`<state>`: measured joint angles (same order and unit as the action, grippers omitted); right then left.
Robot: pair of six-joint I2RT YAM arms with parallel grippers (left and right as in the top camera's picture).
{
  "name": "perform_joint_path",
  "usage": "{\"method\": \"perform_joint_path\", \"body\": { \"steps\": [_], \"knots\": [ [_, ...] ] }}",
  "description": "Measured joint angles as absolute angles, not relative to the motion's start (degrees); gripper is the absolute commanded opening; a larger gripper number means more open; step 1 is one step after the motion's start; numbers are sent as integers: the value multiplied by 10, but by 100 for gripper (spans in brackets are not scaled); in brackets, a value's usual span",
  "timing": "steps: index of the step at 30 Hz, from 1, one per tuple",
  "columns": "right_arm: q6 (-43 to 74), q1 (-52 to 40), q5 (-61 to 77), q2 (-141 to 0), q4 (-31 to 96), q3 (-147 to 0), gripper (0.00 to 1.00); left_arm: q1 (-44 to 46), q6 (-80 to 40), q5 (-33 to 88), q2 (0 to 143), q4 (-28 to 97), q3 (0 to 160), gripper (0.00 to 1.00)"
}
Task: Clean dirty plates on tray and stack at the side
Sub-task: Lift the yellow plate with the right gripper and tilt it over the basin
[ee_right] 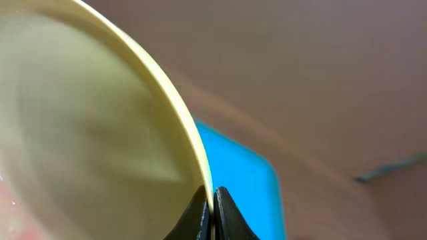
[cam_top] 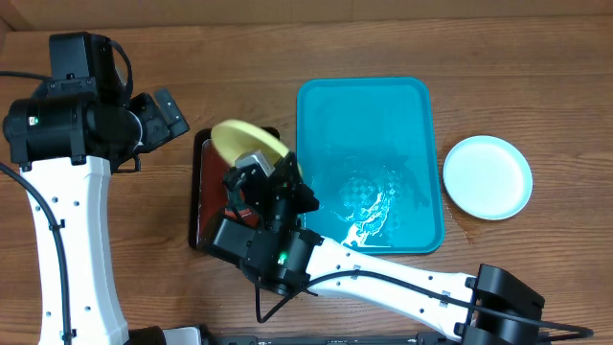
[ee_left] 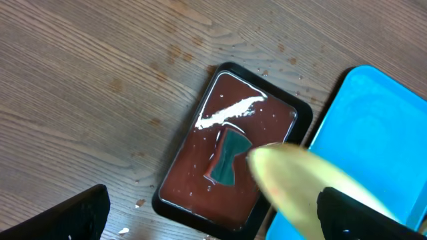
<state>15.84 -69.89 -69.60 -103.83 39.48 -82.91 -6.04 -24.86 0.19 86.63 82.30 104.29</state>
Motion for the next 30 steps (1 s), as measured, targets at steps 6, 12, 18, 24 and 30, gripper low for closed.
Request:
{"method": "perform_joint_path", "body": {
  "steps": [6,12,18,24,30],
  "knots": [
    [163,-687,-663,-1038,386,-829,4,-60,-249,2,866,823,1043,100],
    [143,-675,-695,-1038,377,-829,4,-60,-249,2,866,823,1043,100],
    [136,-676,-690,-1038,370,-829,4,-60,-249,2,866,823,1043,100],
    [135,-676,-689,-1038,366,-829,4,-60,-249,2,866,823,1043,100],
    [135,-676,-688,-1038,366,-829,4,-60,-249,2,866,823,1043,100]
  ]
}}
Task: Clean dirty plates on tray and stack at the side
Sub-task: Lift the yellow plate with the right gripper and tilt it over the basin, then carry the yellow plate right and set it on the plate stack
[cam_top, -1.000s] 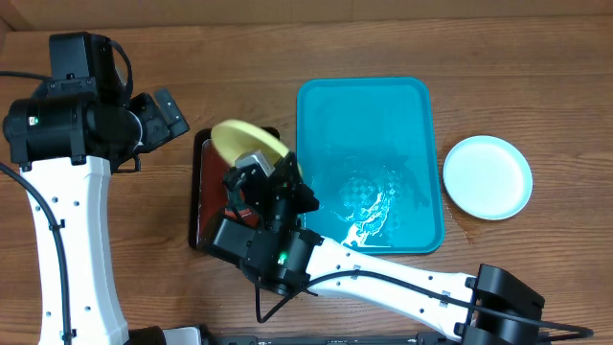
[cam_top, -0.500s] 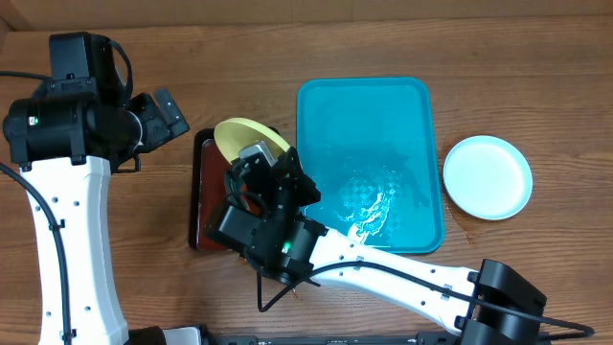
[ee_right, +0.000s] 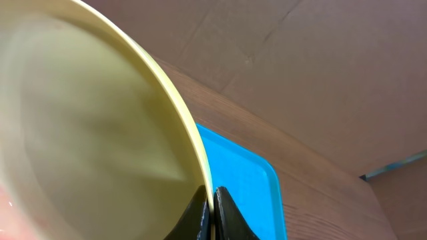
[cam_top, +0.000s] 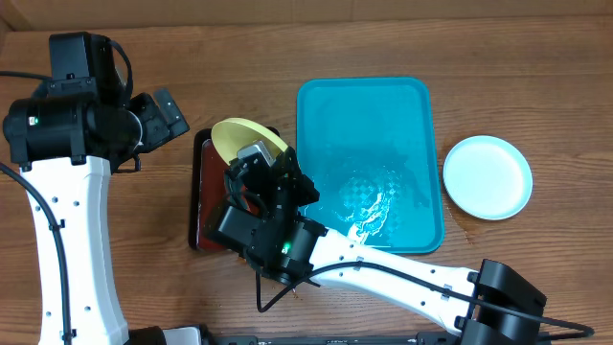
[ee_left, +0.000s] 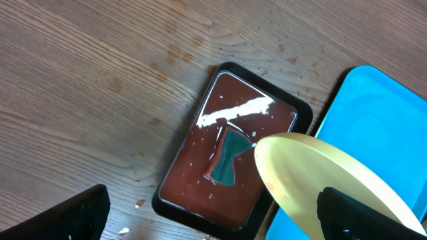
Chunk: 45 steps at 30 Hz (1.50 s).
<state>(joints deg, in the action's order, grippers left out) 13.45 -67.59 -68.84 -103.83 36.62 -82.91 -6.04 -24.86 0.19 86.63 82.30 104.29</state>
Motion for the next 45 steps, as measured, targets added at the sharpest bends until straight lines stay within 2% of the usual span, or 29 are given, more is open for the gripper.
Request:
{"method": "perform_joint_path", "body": {
  "steps": [11,22,28,34,38,41,45],
  "knots": [
    [136,-676,-688,-1038,366,-829,4,-60,-249,2,866,823,1043,100],
    [165,-668,-602,-1038,374,-829,4,-60,-249,2,866,823,1043,100],
    [251,-618,-502,-1038,397,-829,4,-60,-249,2,866,823,1043,100],
    [314,-440,-220,-1033,398,-829,4,-60,-249,2,866,823,1043,100],
    [329,-269,-26,-995,406,-829,4,-60,-249,2,866,823,1043,100],
    [335,-144,67,-956,439,-831,4,-60,-249,2,866,823,1043,100],
    [340,23,121,-933,538,-840,4,-60,-249,2,866,823,1043,100]
  ]
}}
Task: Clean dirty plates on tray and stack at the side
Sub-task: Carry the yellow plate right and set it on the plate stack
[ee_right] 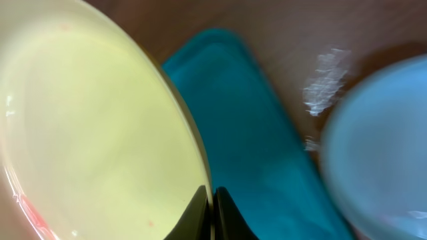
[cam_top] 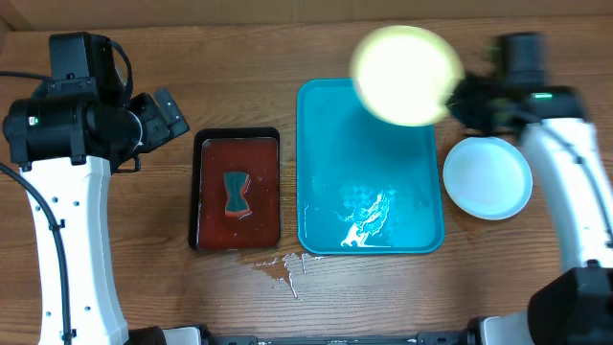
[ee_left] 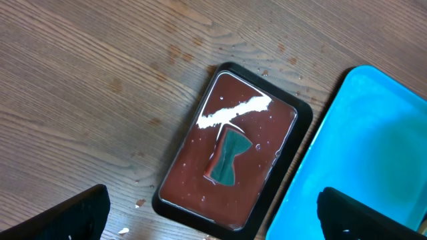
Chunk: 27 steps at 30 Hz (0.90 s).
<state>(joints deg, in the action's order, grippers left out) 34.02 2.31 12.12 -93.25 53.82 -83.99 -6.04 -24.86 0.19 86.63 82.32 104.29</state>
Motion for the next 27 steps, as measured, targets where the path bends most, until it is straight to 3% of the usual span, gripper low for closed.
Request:
{"method": "perform_joint_path", "body": {
  "steps": [8,15,22,23,25,26,27],
  "knots": [
    [342,201,104,-954,594,-770,4,-60,-249,2,866,823,1043,100],
    [342,232,96,-979,566,-653,4,-60,-249,2,866,823,1043,100],
    [343,250,49,-979,593,-642,4,-60,-249,2,866,823,1043,100],
    [343,255,41,-979,599,-642,7,-60,-249,2,866,823,1043,100],
    [343,266,30,-979,613,-642,41,-60,-249,2,866,823,1043,100],
    [340,272,28,-979,616,-642,52,-60,-249,2,866,823,1043,100],
    [338,275,27,-979,618,-642,56,-60,-249,2,866,823,1043,100]
  ]
}}
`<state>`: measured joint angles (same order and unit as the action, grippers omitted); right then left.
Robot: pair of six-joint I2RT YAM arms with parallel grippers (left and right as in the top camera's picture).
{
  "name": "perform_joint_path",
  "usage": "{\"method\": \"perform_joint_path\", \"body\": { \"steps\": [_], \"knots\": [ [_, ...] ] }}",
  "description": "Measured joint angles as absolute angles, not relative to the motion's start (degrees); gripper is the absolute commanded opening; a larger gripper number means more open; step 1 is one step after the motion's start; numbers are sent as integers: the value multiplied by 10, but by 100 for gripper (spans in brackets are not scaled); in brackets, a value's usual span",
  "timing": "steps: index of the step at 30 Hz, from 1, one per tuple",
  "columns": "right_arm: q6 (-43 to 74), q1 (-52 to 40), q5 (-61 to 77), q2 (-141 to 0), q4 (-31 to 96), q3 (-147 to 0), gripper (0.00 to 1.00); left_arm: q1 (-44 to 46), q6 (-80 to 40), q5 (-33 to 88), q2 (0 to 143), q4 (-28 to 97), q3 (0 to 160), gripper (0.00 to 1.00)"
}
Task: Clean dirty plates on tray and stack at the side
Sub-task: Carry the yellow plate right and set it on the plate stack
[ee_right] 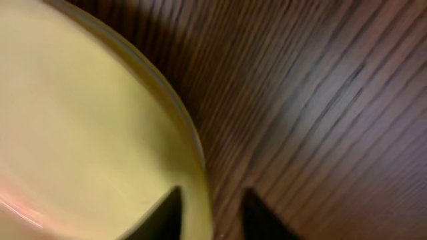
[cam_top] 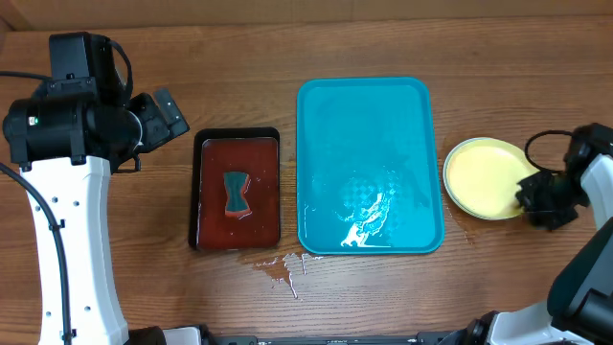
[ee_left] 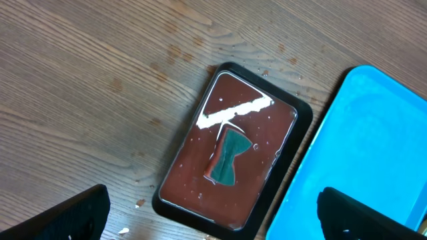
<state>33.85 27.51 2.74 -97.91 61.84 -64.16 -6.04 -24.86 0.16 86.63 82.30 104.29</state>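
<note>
A yellow plate (cam_top: pixel 484 178) lies flat on the table to the right of the teal tray (cam_top: pixel 364 105). No plates are on the tray, only a film of water. My right gripper (cam_top: pixel 536 196) is at the plate's right rim. In the right wrist view its fingers (ee_right: pixel 257 212) stand apart on either side of the rim of the yellow plate (ee_right: pixel 87 133), so the right gripper (ee_right: pixel 212 200) is open. My left gripper (ee_left: pixel 210 220) hangs open and holds nothing, high above the dark basin (ee_left: pixel 301 115).
The dark basin (cam_top: pixel 206 192) of reddish water stands left of the tray, and a green sponge (cam_top: pixel 236 194) lies in it. Spilled drops (cam_top: pixel 283 266) dot the wood in front of the basin. The left arm stands at the far left.
The right gripper held the yellow plate in the air over the tray's far right corner. Now the plate lies where the white plate was, and the jaws have opened. The left arm has not moved.
The right gripper was shut on the yellow plate's rim, tilting it over the basin at the first two moments. Then it held the plate up near the tray's far right corner. Now the plate rests on top of the white plate, released.
</note>
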Motion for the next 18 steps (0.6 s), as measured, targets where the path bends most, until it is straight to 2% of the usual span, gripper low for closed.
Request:
{"method": "perform_joint_path", "body": {
  "steps": [8,13,15,16,17,18],
  "knots": [
    [265,276,146,-940,614,-651,56,-60,-249,2,866,823,1043,100],
    [193,242,254,-804,607,-683,55,-60,-249,2,866,823,1043,100],
    [159,203,292,-731,600,-697,58,-60,-249,2,866,823,1043,100],
    [143,181,303,-701,599,-701,67,-60,-249,2,866,823,1043,100],
    [127,157,315,-670,598,-703,99,-60,-249,2,866,823,1043,100],
    [113,130,326,-639,599,-704,100,-60,-249,2,866,823,1043,100]
  ]
}}
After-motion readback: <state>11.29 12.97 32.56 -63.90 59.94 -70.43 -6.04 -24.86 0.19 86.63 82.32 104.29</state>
